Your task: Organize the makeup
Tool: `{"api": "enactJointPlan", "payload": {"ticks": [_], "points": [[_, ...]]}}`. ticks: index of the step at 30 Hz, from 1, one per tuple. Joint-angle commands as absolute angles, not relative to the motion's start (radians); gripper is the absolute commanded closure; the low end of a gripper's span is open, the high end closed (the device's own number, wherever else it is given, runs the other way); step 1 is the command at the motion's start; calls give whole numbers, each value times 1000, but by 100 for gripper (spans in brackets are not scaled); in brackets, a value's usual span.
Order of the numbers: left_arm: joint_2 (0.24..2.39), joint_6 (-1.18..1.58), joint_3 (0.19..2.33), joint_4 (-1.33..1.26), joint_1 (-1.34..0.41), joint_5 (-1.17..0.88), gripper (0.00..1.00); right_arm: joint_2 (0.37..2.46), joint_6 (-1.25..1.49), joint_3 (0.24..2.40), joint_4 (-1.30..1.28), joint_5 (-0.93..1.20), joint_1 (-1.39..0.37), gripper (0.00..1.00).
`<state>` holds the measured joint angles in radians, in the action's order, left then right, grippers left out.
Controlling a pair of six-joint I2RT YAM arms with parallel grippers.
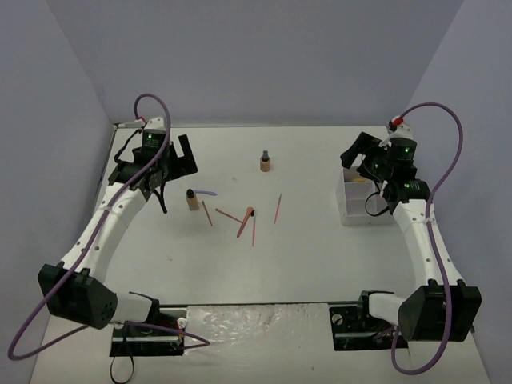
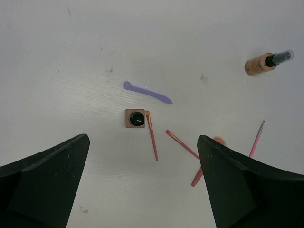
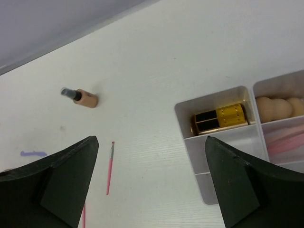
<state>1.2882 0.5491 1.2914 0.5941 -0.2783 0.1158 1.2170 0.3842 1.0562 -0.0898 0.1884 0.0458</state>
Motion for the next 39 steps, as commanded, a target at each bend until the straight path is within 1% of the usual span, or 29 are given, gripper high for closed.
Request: {"api": "enactJointPlan", "payload": {"ticks": [1, 2, 3, 5, 10, 11, 12, 14, 18, 20, 27, 30, 39], "points": [[1415, 268, 1480, 617, -273, 29, 6, 1121, 328, 1012, -63, 326, 29, 7], [1444, 174, 1525, 632, -273, -7, 8, 1100, 325, 999, -63, 331, 21, 7], [1475, 163, 1532, 635, -273, -13, 8, 1098, 325, 987, -63, 332, 10, 7], [1559, -41, 1618, 690, -272, -133, 13, 1061, 318, 965, -63, 347, -22, 7], [1733, -253, 1731, 748, -273, -230, 18, 1048, 321, 947, -63, 369, -70, 7], [1764, -274, 1753, 767, -273, -240, 19, 1048, 322, 946, -63, 375, -76, 7], [1818, -302, 1794, 797, -273, -250, 23, 1048, 325, 945, -63, 387, -86, 7], [1899, -336, 1833, 839, -277, -252, 27, 1046, 326, 940, -64, 397, -94, 7], [2013, -375, 1900, 882, -287, -235, 32, 1051, 318, 929, -69, 396, -118, 6], [2043, -391, 1897, 875, -287, -226, 37, 1054, 318, 923, -69, 408, -123, 6], [2143, -424, 1914, 870, -287, -227, 48, 1056, 320, 892, -69, 424, -130, 6], [2168, -424, 1917, 868, -287, -226, 51, 1062, 321, 884, -69, 422, -130, 6], [2238, -424, 1911, 860, -288, -202, 53, 1089, 319, 893, -69, 410, -129, 6]]}}
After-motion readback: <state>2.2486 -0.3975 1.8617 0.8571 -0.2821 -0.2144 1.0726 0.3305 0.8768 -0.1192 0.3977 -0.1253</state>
